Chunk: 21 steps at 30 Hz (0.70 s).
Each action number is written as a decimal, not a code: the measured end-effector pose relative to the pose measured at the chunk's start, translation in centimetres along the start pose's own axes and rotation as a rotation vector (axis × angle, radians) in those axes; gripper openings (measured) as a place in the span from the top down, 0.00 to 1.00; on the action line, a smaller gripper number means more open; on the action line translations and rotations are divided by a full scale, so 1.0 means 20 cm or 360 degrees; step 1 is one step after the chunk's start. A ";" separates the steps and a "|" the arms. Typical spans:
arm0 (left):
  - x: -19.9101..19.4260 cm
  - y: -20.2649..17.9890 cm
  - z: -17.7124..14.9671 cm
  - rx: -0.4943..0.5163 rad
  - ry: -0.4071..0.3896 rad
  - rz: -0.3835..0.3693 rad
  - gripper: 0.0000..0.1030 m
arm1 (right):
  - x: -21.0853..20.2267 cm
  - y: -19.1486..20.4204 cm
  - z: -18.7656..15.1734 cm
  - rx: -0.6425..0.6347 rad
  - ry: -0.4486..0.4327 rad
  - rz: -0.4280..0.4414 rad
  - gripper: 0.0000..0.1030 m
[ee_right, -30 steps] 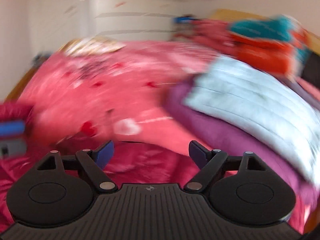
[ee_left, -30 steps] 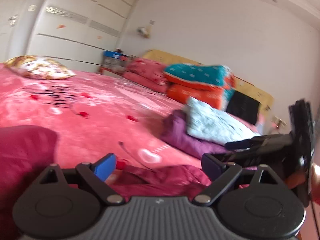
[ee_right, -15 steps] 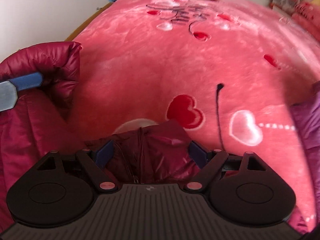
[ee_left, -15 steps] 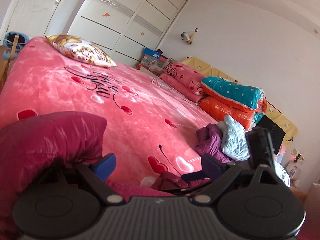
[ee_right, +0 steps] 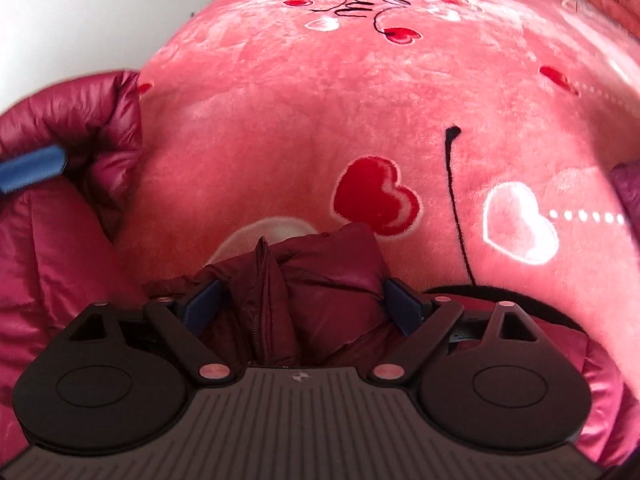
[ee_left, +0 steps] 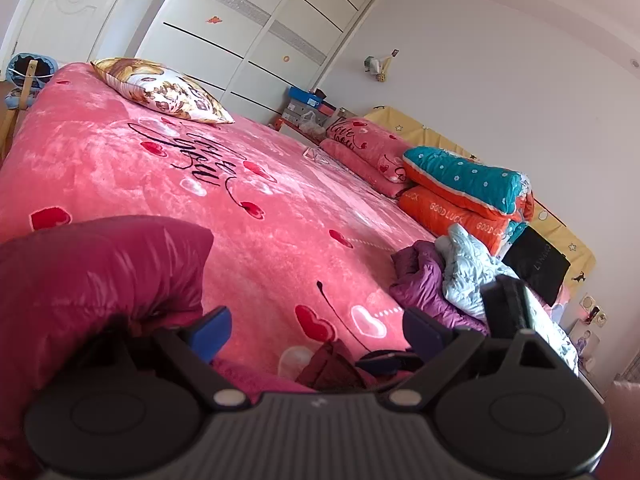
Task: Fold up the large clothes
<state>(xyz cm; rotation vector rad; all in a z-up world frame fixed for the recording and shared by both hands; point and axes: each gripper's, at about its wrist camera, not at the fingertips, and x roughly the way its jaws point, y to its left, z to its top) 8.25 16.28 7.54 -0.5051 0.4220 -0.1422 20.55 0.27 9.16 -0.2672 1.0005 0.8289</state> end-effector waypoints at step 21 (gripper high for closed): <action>-0.04 -0.04 0.00 0.0068 -0.0065 -0.0135 0.08 | -0.37 0.30 -0.12 -0.0086 -0.0626 -0.0945 0.77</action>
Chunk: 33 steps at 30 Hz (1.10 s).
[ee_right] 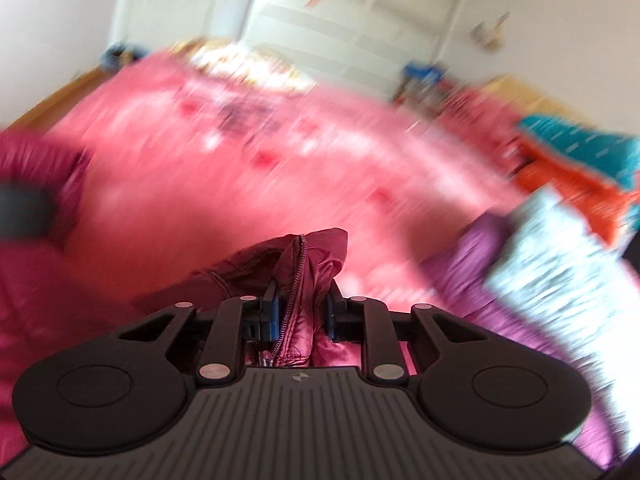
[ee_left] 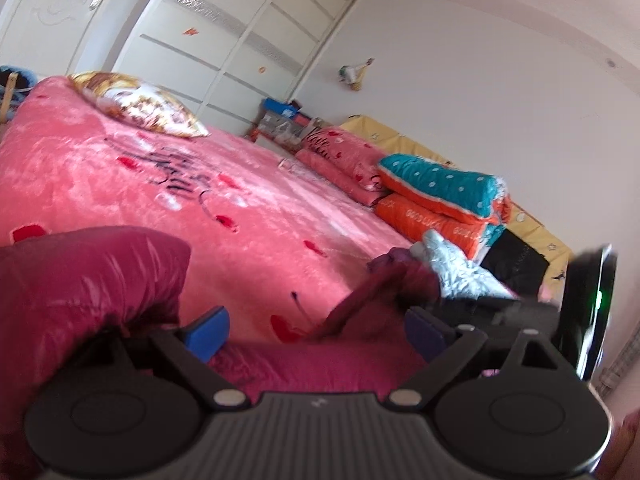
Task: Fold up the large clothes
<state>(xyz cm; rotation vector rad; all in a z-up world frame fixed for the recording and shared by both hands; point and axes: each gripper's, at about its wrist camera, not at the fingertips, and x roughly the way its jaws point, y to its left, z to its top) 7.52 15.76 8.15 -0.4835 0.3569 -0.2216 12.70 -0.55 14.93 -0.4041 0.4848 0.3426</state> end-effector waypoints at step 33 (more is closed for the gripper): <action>0.16 0.03 -0.08 0.0039 0.0269 -0.0043 0.03 | 0.37 -0.53 -0.08 0.0167 -0.0084 -0.0971 0.24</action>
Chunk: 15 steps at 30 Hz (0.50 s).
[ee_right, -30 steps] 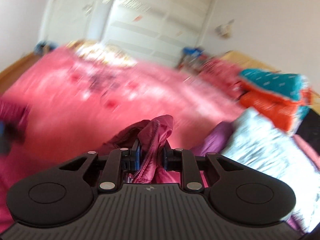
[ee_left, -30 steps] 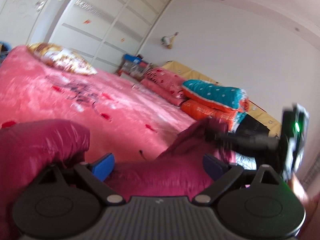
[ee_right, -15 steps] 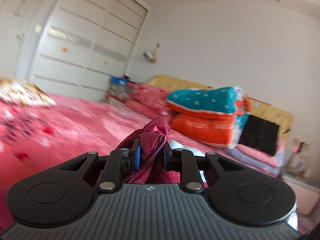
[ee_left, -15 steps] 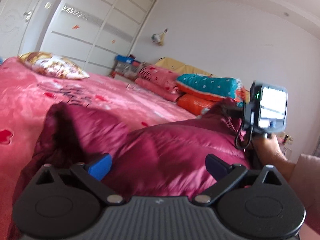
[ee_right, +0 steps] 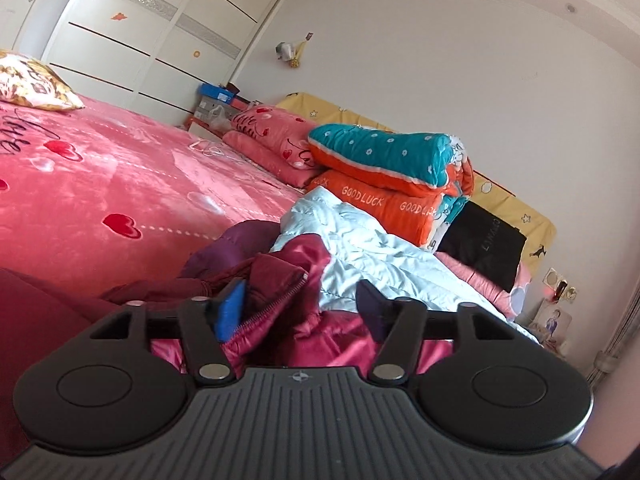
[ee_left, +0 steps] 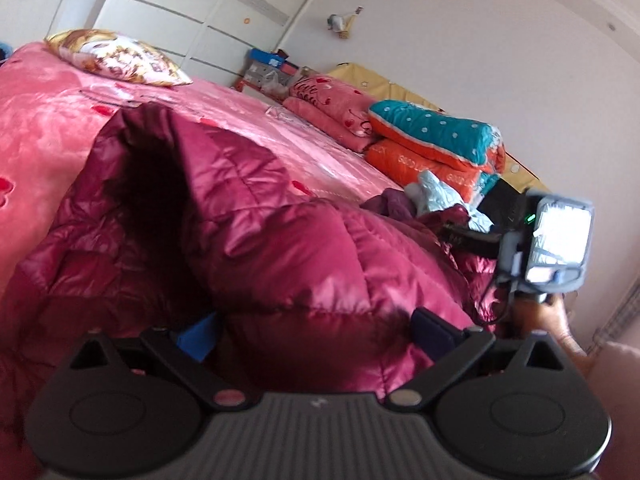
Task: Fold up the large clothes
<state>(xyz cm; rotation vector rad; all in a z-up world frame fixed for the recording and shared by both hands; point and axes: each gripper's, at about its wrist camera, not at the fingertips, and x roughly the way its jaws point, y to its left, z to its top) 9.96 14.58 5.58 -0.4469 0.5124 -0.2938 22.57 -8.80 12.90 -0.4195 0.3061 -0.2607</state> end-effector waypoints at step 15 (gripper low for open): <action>-0.19 -0.13 -0.06 0.0245 -0.0149 0.0011 0.03 | -0.84 -0.62 -0.02 0.0541 -0.0080 -0.0008 0.00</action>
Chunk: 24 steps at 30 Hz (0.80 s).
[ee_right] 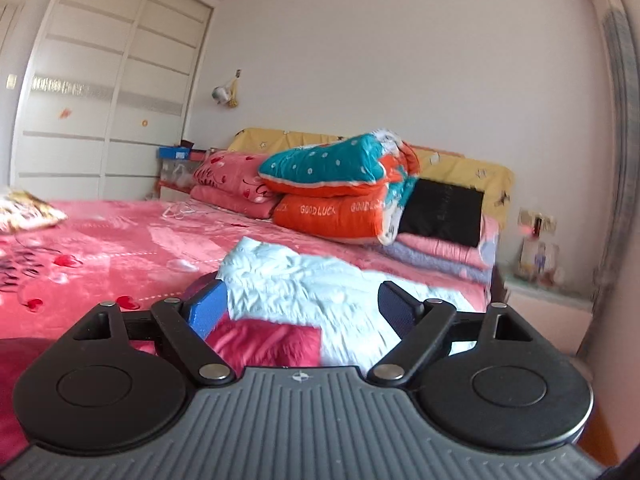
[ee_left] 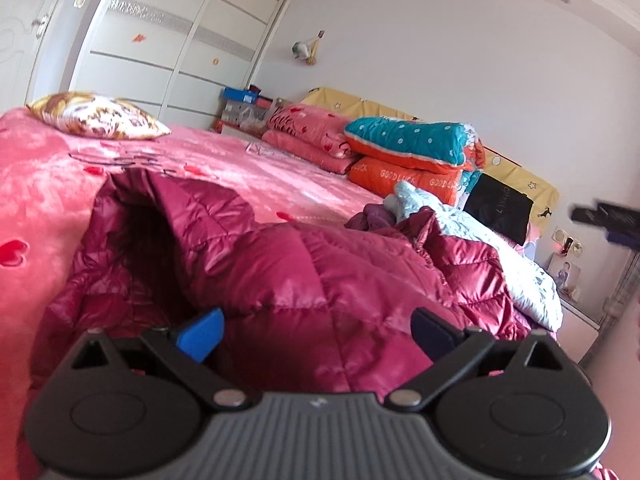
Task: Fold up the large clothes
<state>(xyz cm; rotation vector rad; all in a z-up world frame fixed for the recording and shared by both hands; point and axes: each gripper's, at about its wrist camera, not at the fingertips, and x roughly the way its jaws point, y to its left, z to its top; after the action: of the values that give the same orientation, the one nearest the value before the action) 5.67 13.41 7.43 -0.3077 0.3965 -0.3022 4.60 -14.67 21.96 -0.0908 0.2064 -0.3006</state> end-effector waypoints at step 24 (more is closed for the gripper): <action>-0.72 -0.23 -0.04 0.0064 -0.0075 0.0110 0.03 | -0.95 0.18 -0.73 -0.0422 0.0293 0.0509 0.00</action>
<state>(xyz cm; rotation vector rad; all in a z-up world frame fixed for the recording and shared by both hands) -8.35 14.05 13.08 -0.2607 0.3535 -0.2346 -15.31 -6.38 10.90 -0.2895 0.4378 0.0395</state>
